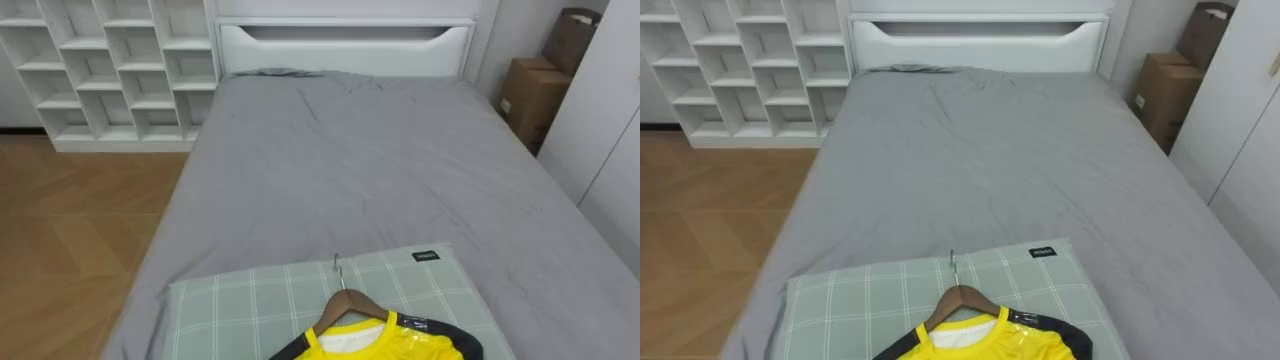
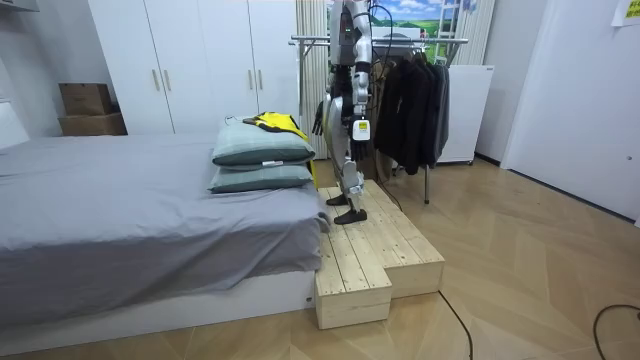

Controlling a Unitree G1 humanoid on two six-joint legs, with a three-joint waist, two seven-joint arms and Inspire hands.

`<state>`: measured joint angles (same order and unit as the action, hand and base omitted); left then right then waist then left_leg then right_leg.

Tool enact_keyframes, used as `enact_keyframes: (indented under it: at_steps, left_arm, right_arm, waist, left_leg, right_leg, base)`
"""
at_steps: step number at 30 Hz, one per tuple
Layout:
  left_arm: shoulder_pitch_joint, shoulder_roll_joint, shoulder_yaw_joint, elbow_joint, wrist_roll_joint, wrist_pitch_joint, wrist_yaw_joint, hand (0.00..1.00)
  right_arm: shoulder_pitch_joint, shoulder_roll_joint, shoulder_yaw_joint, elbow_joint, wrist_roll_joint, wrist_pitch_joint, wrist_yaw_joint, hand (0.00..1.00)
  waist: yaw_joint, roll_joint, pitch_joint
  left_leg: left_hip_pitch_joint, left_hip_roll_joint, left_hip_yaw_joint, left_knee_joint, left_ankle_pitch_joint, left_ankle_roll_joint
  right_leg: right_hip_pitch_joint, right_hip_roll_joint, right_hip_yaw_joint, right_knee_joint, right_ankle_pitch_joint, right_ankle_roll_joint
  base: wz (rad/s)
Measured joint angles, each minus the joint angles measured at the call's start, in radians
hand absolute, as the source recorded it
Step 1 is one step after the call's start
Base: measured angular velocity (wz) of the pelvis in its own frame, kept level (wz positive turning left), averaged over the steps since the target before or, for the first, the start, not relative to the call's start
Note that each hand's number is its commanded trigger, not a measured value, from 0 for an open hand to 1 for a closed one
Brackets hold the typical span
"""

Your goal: Hang clothes

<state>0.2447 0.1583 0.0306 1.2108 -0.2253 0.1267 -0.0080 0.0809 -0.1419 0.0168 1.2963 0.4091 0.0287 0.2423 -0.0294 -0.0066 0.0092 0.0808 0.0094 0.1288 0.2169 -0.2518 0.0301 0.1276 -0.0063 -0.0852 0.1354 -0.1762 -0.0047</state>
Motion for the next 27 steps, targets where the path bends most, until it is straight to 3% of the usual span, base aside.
enact_keyframes:
  at_steps: [2,9,19,27]
  left_arm:
    - [0.0,0.0,0.0,0.0,0.0,0.0,0.0,0.0]
    - [0.0,0.002,-0.017,0.001,-0.006,-0.003,0.0,0.0]
    - [0.001,0.0,-0.024,0.001,-0.004,-0.004,-0.003,0.0]
    - [0.0,0.0,-0.033,0.0,0.002,-0.004,0.006,0.0]
  right_arm:
    - [0.001,0.0,-0.002,0.0,0.033,0.017,0.001,0.0]
    - [0.02,0.002,-0.002,-0.011,0.098,0.015,0.013,0.0]
    - [0.022,-0.003,0.0,-0.016,0.074,-0.008,0.031,0.0]
    - [0.018,-0.007,0.004,-0.005,0.057,-0.004,0.035,0.0]
  waist:
    - [-0.004,-0.001,0.0001]
    - [-0.013,0.002,0.0007]
    - [-0.017,0.012,0.0026]
    - [-0.017,0.011,0.0029]
  left_leg:
    - [0.0,0.0,0.001,0.0,0.0,0.0]
    - [0.003,0.008,0.007,-0.004,0.0,0.0]
    - [0.001,0.014,0.014,-0.004,0.0,0.0]
    - [0.006,0.012,0.009,-0.004,0.0,-0.001]
  right_leg:
    - [0.0,0.0,0.0,0.0,0.0,0.0]
    - [-0.001,0.001,0.002,0.002,0.001,0.0]
    - [-0.013,0.005,0.003,0.017,0.002,-0.002]
    - [-0.008,0.006,0.002,0.015,0.002,-0.002]
  base:
    - [0.0]
    - [0.0]
    - [-0.01]
    - [0.0]
